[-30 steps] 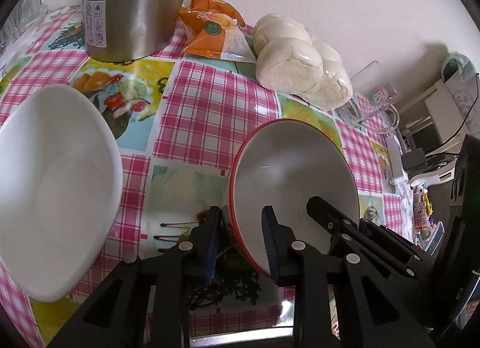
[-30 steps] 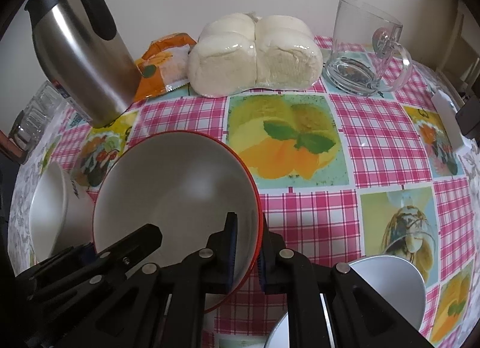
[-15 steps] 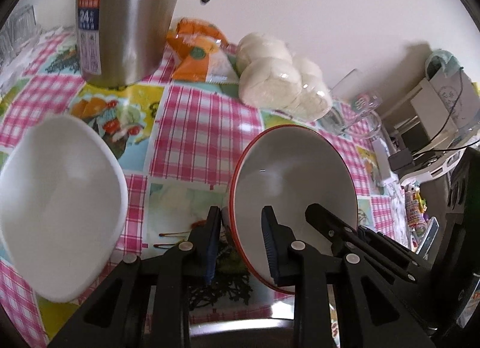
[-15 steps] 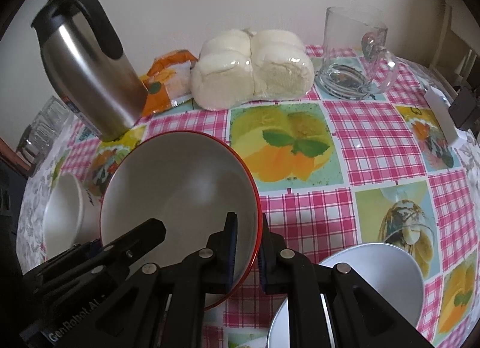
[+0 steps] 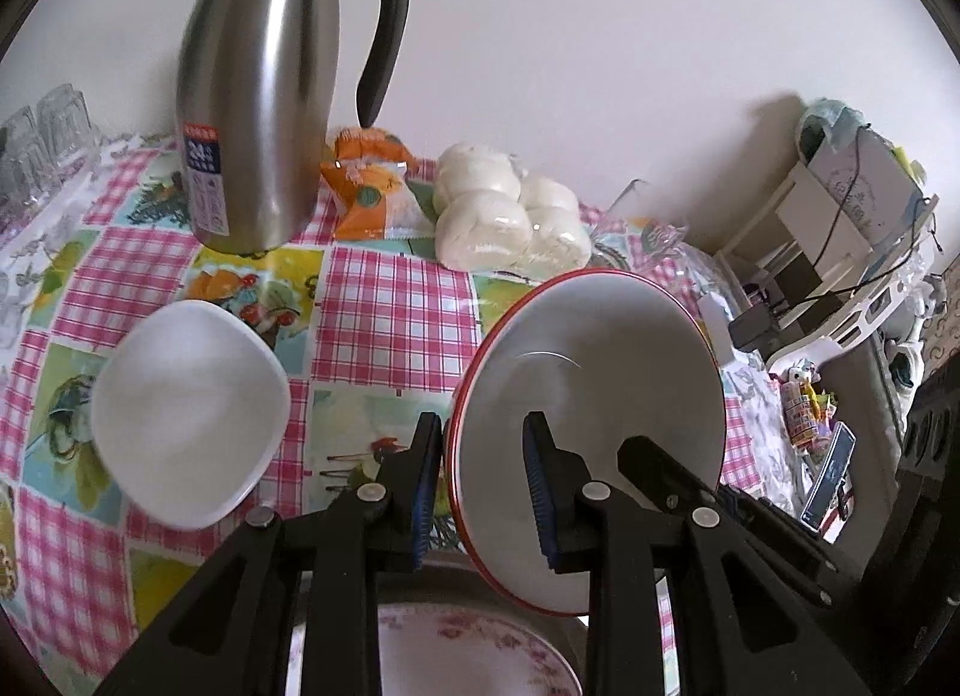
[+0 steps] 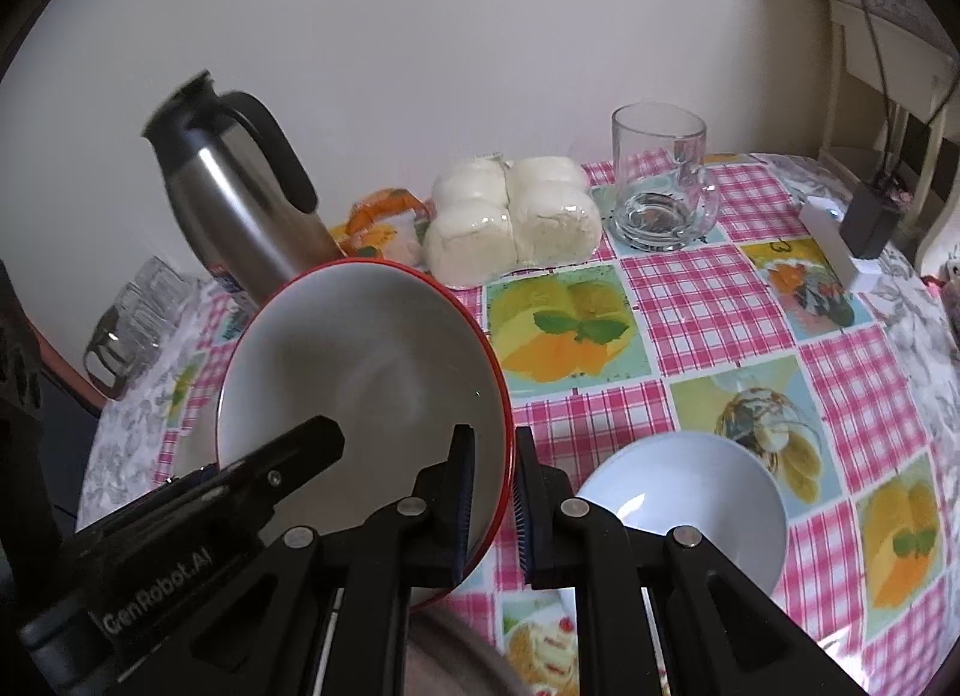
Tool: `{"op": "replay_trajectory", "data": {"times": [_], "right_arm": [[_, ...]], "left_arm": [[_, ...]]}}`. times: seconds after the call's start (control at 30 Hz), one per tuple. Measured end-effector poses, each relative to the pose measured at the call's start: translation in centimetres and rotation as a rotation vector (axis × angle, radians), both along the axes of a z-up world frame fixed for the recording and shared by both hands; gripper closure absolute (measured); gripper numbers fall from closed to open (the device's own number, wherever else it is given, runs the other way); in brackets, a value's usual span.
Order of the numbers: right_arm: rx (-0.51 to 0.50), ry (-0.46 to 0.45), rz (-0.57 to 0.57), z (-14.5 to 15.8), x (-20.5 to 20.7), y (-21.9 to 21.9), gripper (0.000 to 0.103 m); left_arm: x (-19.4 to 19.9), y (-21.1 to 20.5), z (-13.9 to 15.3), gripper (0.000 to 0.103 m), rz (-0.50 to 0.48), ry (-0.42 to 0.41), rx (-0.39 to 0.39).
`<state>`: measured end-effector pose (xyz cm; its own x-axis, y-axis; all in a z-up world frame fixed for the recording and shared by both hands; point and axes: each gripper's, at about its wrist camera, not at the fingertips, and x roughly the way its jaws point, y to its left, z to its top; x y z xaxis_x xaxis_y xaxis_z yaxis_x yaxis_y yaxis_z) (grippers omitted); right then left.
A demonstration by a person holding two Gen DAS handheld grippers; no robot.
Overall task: Organize plates and bowls
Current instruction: 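Lift and carry the red-rimmed bowl with both tools to the basin, then lower the red-rimmed bowl onto the floral plate with both tools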
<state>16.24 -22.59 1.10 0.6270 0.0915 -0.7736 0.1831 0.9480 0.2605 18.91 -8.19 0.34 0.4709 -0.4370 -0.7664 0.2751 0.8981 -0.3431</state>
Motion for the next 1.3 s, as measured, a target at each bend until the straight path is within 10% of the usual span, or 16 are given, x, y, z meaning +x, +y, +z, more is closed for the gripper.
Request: {"op": "replay_trajectory", "data": {"times": [1.3], "right_arm": [[0.201, -0.026, -0.01, -1.5, -13.5, 2.5, 0.087]], "left_arm": [[-10.5, 4.3, -0.1, 0.074, -0.021, 0.042, 0.148]]}}
